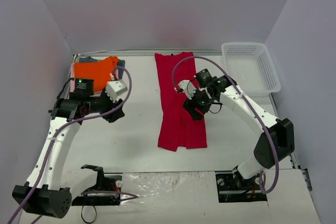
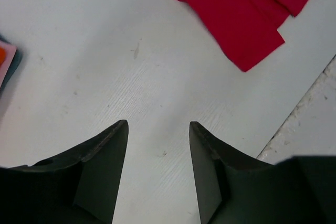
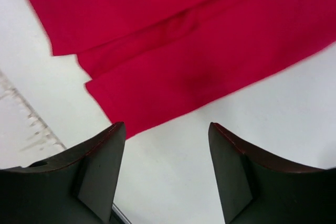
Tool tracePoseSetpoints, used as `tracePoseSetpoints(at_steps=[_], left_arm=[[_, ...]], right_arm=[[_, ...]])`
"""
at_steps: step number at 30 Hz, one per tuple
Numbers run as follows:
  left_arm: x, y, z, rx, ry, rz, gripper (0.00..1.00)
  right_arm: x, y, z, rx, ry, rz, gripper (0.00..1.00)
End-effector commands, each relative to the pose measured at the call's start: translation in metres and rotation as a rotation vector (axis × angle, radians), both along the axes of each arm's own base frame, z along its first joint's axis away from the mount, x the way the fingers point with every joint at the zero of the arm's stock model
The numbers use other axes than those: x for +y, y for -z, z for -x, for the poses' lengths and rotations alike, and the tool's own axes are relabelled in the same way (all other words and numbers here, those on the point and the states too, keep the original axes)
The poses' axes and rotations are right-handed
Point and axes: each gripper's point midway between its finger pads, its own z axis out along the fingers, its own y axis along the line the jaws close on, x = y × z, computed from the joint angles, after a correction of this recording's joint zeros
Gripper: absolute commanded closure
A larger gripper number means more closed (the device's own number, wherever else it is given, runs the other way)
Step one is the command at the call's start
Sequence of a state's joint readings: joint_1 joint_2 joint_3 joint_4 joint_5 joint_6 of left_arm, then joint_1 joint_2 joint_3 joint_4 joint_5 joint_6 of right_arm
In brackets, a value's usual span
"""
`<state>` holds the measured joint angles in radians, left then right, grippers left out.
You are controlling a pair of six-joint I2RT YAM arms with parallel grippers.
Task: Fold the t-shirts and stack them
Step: Rotate the tshirt 90 degrees, then grab the bottom of the folded rectangular tshirt with both arms
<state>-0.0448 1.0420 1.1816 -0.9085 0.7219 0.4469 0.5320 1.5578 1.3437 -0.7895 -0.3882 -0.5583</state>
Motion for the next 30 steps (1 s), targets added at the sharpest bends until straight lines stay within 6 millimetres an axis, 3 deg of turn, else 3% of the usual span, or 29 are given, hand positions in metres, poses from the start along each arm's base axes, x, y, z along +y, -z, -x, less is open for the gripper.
tracePoseSetpoints(at_steps=[1, 4, 8, 9, 12, 14, 15, 18, 26, 30], left_arm=[[-0.003, 0.010, 0.000, -0.075, 0.062, -0.211, 0.52], [-0.021, 0.027, 0.000, -0.075, 0.160, -0.308, 0.55], [-0.053, 0.047, -0.007, -0.177, 0.263, -0.442, 0.56], [-0.052, 0.058, -0.007, -0.177, 0.266, -0.499, 0.57], [-0.082, 0.095, 0.001, -0.176, 0.379, -0.591, 0.60], [-0.096, 0.104, -0.001, -0.206, 0.391, -0.591, 0.60], [-0.103, 0.118, 0.004, -0.188, 0.417, -0.601, 0.60], [-0.120, 0.131, 0.006, -0.190, 0.444, -0.578, 0.60], [-0.166, 0.147, 0.021, -0.242, 0.557, -0.579, 0.60], [-0.181, 0.166, 0.034, -0.213, 0.617, -0.596, 0.60]], right_arm=[[-0.034, 0.012, -0.027, -0.081, 0.240, 0.081, 0.42], [-0.055, 0.015, -0.041, -0.083, 0.337, 0.091, 0.44], [-0.092, 0.002, -0.061, -0.129, 0.458, 0.062, 0.41], [-0.097, 0.001, -0.063, -0.127, 0.474, 0.053, 0.41], [-0.116, 0.004, -0.065, -0.101, 0.534, 0.027, 0.40], [-0.129, 0.007, -0.066, -0.098, 0.567, 0.038, 0.40], [-0.133, 0.009, -0.064, -0.091, 0.575, 0.047, 0.40], [-0.138, 0.010, -0.062, -0.083, 0.593, 0.043, 0.40], [-0.144, 0.020, -0.058, -0.059, 0.604, 0.058, 0.39], [-0.145, 0.023, -0.060, -0.051, 0.610, 0.068, 0.39]])
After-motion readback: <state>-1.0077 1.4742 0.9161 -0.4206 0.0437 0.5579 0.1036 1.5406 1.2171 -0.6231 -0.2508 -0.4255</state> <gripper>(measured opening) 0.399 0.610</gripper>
